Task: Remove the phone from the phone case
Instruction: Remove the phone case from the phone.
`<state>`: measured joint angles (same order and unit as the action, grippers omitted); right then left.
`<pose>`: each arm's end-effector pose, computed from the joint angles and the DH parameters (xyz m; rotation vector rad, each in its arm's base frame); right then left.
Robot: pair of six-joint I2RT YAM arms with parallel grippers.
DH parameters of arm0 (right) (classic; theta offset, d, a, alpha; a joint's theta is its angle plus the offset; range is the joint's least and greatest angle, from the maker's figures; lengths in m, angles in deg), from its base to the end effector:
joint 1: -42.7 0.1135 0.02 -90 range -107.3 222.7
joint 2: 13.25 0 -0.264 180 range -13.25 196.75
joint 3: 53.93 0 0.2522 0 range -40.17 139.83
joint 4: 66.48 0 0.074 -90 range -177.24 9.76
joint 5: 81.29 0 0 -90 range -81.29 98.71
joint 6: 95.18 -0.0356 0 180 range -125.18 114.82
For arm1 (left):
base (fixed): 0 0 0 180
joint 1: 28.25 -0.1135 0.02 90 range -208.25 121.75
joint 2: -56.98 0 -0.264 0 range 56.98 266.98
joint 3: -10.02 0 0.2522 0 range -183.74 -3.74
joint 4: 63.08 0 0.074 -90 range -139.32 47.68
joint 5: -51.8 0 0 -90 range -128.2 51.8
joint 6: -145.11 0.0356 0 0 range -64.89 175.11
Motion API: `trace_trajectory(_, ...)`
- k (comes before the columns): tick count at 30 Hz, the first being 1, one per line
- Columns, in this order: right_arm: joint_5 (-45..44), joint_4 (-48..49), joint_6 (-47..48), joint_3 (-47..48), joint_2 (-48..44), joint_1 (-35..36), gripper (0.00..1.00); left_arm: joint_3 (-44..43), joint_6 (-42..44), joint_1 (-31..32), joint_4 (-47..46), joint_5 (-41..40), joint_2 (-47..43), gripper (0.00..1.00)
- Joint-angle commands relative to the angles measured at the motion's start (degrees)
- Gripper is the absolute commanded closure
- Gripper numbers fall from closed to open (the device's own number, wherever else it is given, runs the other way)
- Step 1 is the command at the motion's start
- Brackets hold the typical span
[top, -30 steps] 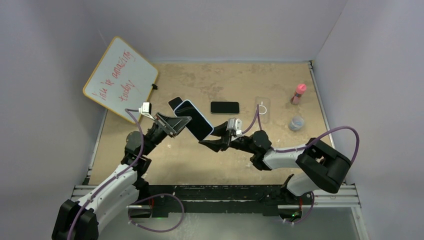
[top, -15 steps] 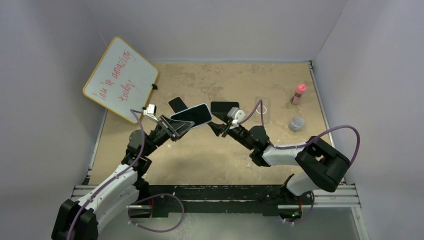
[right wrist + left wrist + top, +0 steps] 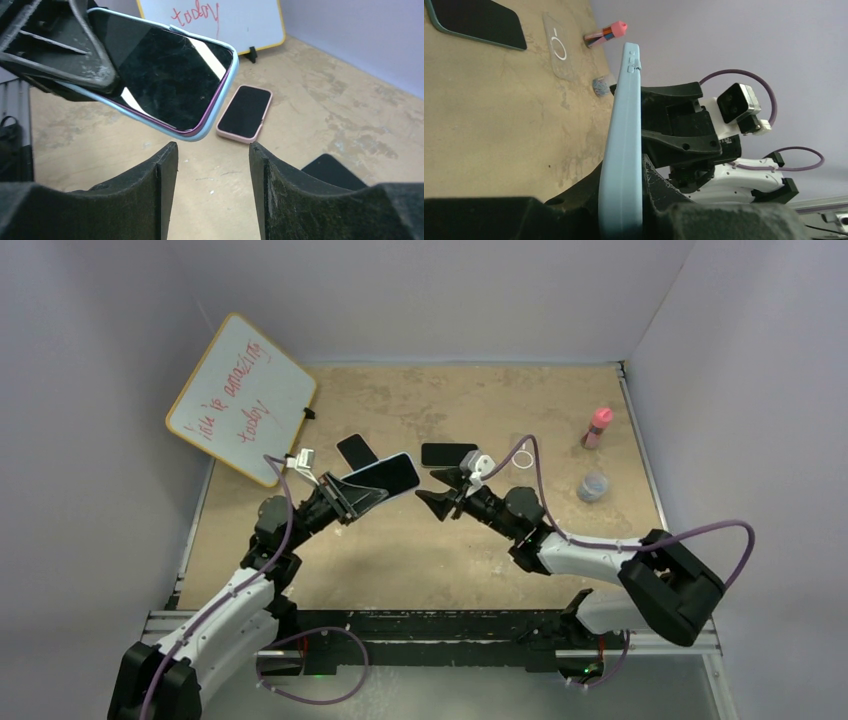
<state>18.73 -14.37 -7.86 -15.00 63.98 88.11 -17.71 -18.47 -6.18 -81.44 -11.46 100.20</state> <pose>0.1820 0.1934 0.2407 -0.6428 1.2221 0.8231 0.1574 -0.0811 0.2322 -0.3629 1.7485 -1.6264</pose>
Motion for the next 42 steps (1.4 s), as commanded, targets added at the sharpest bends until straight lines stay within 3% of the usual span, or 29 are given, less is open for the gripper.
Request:
trace_trajectory(1, 3.84, -6.35, -7.14, -1.12, -4.39, -2.05, 0.42, -4.10, 8.01, -1.25, -2.94, 2.43, 0.67, 1.00)
trace_trajectory(6, 7.75, -18.97, -10.07, -0.16, -11.00, -5.18, 0.32, -5.67, 14.06, -1.66, -2.42, 5.23, 2.55, 1.00)
trace_trajectory(9, 11.11, -21.41, -11.97, 0.24, -14.90, -6.82, 0.25, -6.48, 16.59, -1.72, -3.68, 8.26, 4.06, 1.00)
trace_trajectory(13, 16.69, -22.92, -14.72, 2.28, -17.18, -9.15, 0.23, -7.58, 19.39, -1.74, -5.24, 12.51, 5.36, 1.00)
trace_trajectory(24, 31.90, -10.11, -29.32, 6.46, -12.89, -13.47, 0.22, -8.98, 26.74, -1.75, -5.91, 20.11, 3.46, 1.00)
trace_trajectory(35, 36.49, -4.86, -36.09, 10.59, -8.27, -14.69, 0.28, -9.12, 26.90, -1.67, -11.13, 24.67, 4.12, 1.00)
trace_trajectory(42, 42.07, 4.00, -44.80, 12.39, -3.36, -15.94, 0.50, -9.39, 27.62, -1.67, -13.50, 26.85, 5.01, 1.00)
